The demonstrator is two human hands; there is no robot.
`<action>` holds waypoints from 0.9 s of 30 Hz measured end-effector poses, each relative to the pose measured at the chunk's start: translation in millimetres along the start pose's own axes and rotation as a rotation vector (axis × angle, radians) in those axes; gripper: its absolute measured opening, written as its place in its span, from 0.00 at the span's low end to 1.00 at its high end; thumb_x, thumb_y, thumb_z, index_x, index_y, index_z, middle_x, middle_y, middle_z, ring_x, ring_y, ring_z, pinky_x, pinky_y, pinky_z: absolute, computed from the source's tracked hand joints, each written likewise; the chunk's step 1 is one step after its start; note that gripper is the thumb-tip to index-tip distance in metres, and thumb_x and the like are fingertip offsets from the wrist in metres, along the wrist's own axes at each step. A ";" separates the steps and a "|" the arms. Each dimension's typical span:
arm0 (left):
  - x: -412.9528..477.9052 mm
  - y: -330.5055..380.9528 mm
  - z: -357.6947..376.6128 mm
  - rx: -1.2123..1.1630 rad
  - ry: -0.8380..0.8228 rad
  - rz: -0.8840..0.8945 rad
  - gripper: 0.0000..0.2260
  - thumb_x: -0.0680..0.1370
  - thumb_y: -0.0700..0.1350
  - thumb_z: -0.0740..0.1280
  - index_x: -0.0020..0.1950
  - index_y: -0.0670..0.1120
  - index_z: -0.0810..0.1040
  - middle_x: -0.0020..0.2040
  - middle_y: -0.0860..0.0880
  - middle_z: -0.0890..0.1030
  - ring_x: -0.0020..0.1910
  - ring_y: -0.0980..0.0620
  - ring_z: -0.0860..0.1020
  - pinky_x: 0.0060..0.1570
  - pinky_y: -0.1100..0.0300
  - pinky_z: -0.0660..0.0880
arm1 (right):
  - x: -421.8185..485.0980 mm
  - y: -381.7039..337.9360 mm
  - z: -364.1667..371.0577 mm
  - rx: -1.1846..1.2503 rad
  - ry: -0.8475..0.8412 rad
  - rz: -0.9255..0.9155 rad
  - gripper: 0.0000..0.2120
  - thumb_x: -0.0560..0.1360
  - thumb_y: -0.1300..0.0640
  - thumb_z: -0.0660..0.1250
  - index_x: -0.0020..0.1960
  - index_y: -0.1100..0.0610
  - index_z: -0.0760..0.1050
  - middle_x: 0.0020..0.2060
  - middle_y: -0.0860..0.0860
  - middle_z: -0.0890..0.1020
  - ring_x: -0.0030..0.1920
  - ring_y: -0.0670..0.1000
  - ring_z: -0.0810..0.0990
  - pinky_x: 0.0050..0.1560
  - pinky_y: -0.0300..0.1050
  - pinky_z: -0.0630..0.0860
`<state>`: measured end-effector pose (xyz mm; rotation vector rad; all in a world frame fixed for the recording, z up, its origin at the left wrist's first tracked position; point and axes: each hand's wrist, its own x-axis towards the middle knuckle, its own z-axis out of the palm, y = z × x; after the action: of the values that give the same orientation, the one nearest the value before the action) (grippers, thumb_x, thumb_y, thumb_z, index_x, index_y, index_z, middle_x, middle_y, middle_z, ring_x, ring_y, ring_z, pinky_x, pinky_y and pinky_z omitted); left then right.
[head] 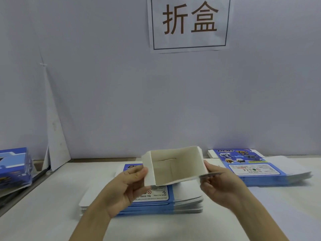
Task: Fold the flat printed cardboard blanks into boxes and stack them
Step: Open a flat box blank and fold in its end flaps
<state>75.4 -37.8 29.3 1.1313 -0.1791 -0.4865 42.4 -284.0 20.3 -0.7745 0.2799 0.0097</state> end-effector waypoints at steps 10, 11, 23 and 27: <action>-5.4 -1.1 31.0 0.294 0.056 0.311 0.08 0.67 0.41 0.73 0.45 0.46 0.86 0.47 0.45 0.85 0.44 0.48 0.85 0.37 0.65 0.79 | -32.7 -7.9 24.9 -0.309 -0.163 -0.227 0.28 0.61 0.39 0.75 0.57 0.48 0.75 0.50 0.51 0.84 0.51 0.57 0.84 0.44 0.57 0.81; -7.2 -1.7 33.6 0.464 0.046 0.333 0.07 0.69 0.42 0.73 0.45 0.51 0.86 0.46 0.49 0.86 0.44 0.51 0.84 0.38 0.66 0.78 | -35.1 -6.9 26.4 -0.354 -0.170 -0.276 0.22 0.64 0.43 0.73 0.55 0.48 0.75 0.48 0.50 0.84 0.49 0.54 0.85 0.41 0.54 0.81; -7.6 -0.3 7.3 1.565 0.103 0.909 0.57 0.60 0.72 0.68 0.72 0.64 0.29 0.76 0.59 0.36 0.77 0.55 0.39 0.75 0.47 0.44 | -41.8 -42.3 6.9 -0.434 -0.228 -0.520 0.11 0.69 0.55 0.67 0.46 0.56 0.85 0.41 0.53 0.85 0.37 0.47 0.81 0.33 0.37 0.78; -13.8 3.2 15.5 1.380 0.013 1.074 0.54 0.62 0.64 0.73 0.77 0.57 0.42 0.73 0.52 0.56 0.71 0.56 0.62 0.61 0.64 0.73 | -37.5 -41.3 7.4 -0.213 -0.183 -0.443 0.09 0.68 0.55 0.68 0.42 0.56 0.85 0.40 0.52 0.86 0.37 0.47 0.83 0.34 0.39 0.80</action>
<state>58.3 -43.2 40.2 2.0983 -1.1543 0.7681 12.7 -305.0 63.3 -1.0280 -0.0726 -0.3098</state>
